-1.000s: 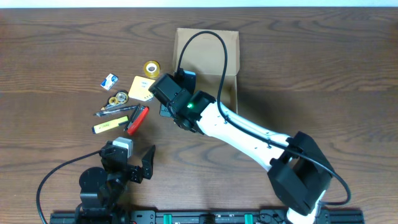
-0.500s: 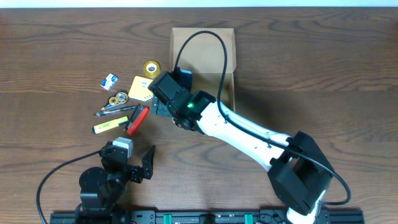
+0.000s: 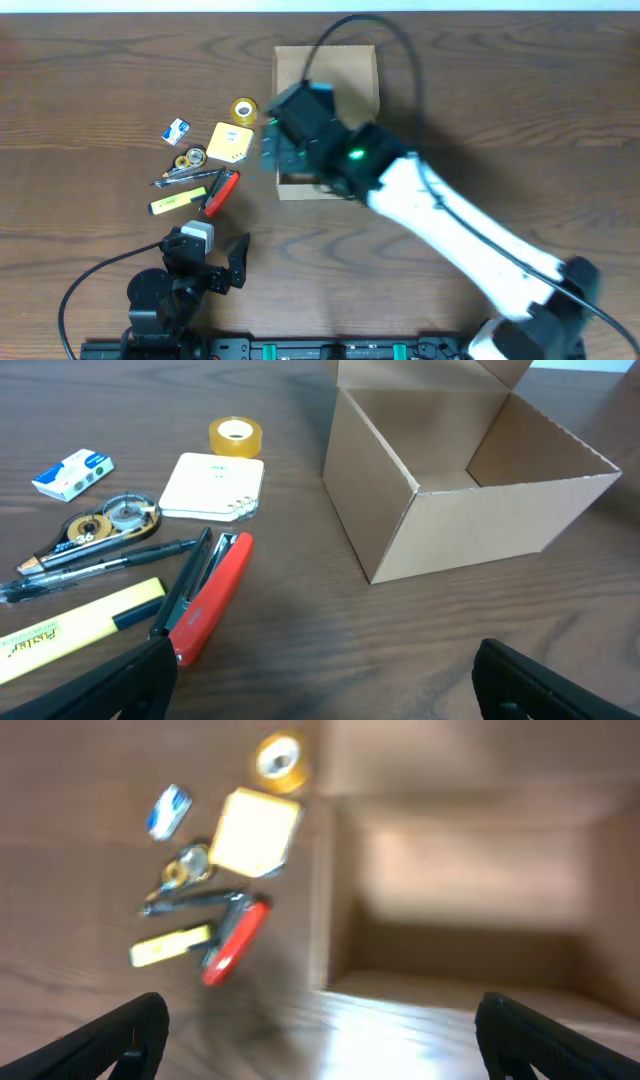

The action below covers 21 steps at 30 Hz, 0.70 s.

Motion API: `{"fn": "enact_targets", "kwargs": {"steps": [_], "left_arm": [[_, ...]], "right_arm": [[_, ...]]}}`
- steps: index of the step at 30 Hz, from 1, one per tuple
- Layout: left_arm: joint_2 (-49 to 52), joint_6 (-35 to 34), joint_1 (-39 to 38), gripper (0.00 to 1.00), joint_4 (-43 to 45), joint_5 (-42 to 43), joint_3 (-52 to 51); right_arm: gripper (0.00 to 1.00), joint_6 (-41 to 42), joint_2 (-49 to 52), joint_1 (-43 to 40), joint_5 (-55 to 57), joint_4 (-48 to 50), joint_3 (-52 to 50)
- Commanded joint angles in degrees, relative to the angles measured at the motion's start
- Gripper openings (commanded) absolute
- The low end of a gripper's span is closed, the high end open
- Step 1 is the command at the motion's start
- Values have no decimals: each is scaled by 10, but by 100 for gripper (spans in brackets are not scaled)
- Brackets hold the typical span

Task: Pack container
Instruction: 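Push the cardboard box leftward toward the table center with the right gripper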

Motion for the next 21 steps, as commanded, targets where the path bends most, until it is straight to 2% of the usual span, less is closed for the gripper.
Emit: {"fn": "enact_targets", "kwargs": {"steps": [1, 4, 5, 8, 14, 18, 21], "left_arm": [[-4, -2, 3, 95, -1, 4, -10], [-4, -2, 3, 95, -1, 4, -10], [-4, -2, 3, 95, -1, 4, -10], [-4, -2, 3, 95, -1, 4, -10], [-4, -2, 3, 95, -1, 4, -10], [-4, -2, 3, 95, -1, 4, -10], [-4, -2, 3, 95, -1, 4, -10]], "right_arm": [[98, -13, -18, -52, 44, -49, 6], [88, -13, -17, -89, 44, -100, 5], [82, -13, -16, -102, 47, -115, 1], [70, -15, -16, -133, 48, -129, -24], [65, -25, -11, -157, 36, -86, -117], [55, -35, -11, -156, 33, -36, -168], [54, -38, -11, -157, 33, -7, -197]]}}
